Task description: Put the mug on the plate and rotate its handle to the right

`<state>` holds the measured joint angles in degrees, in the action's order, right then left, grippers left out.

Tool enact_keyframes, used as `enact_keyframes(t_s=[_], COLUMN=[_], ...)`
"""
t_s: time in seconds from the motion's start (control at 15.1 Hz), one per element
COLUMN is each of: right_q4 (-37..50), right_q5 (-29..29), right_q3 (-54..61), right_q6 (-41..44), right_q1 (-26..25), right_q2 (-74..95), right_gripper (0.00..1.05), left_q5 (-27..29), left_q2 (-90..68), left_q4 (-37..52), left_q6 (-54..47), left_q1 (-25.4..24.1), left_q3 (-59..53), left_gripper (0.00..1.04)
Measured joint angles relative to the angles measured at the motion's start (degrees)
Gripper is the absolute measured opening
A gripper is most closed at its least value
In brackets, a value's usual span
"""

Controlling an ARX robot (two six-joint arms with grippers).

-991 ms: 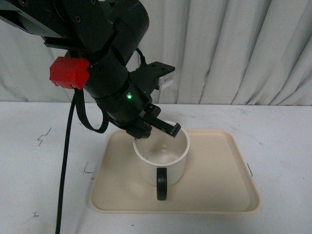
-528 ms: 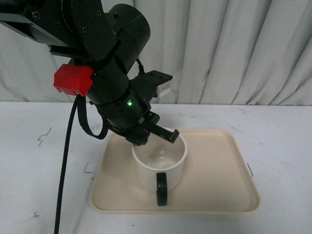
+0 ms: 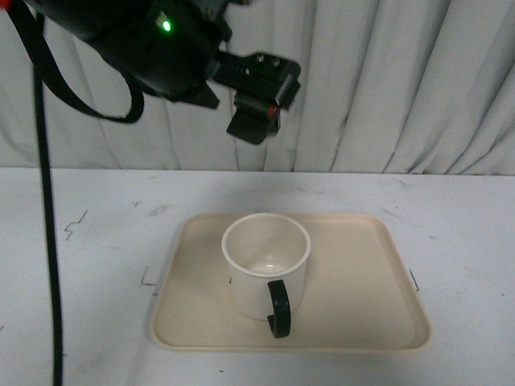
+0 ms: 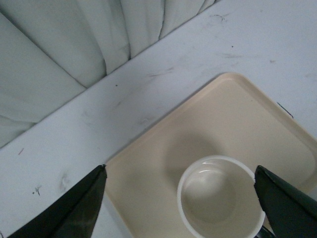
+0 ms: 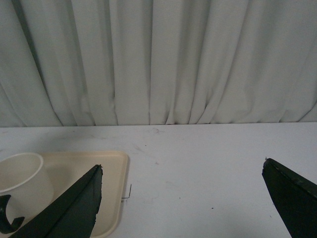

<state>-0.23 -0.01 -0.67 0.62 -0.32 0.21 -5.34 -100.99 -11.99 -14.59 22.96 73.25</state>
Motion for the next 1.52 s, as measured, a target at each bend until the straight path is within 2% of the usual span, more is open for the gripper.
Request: enact_keyframes(t_s=[0.07,0.13,0.2,0.33,0.4,0.53,0.59,0.86,1.19,1.39,1.45,1.52], right_q4=[-0.02,0.02,-0.04,0.00,-0.02,0.00,-0.02,-0.02,-0.02,-0.04,0.00,0.00], right_q5=[0.00,0.00,0.00,0.00,0.00,0.00,0.00,0.00,0.00,0.00,0.00,0.00], right_q3=[0.00,0.00,0.00,0.00,0.00,0.00,0.00,0.00,0.00,0.00,0.00,0.00], right_q6=[0.00,0.00,0.00,0.00,0.00,0.00,0.00,0.00,0.00,0.00,0.00,0.00], right_q1=[0.00,0.00,0.00,0.00,0.00,0.00,0.00,0.00,0.00,0.00,0.00,0.00], right_q2=[0.00,0.00,0.00,0.00,0.00,0.00,0.00,0.00,0.00,0.00,0.00,0.00], right_gripper=[0.98,0.98,0.98,0.98,0.98,0.98,0.98,0.98,0.98,0.98,0.98,0.98], left_q5=[5.14,16.74,22.95,22.84,21.75,17.77,16.79,12.94,11.65,11.26,10.60,6.12], left_q2=[-0.17,0.33,1.88,10.58,15.67,20.83,21.84,34.05,37.51,37.86,40.39,50.51], left_q4=[12.90,32.68,46.73,65.64,70.01,70.01,69.22,67.41,65.51,69.79,66.62,59.82], left_q6=[1.27,5.95,9.88,12.96,13.51,14.19,14.25,14.38,14.38,14.38,14.40,14.47], left_q1=[0.28,-0.09,-1.46,-6.78,-8.37,-10.12,-11.21,-15.52,-16.50,-17.14,-18.23,-23.32], left_q3=[-3.80,-14.56,-26.49,-39.04,-42.25,-51.17,-54.53,-62.31,-64.94,-66.62,-68.89,-70.73], left_gripper=[0.91,0.79,0.66,0.43,0.32,0.06,0.02,0.02,0.02,0.02,0.02,0.02])
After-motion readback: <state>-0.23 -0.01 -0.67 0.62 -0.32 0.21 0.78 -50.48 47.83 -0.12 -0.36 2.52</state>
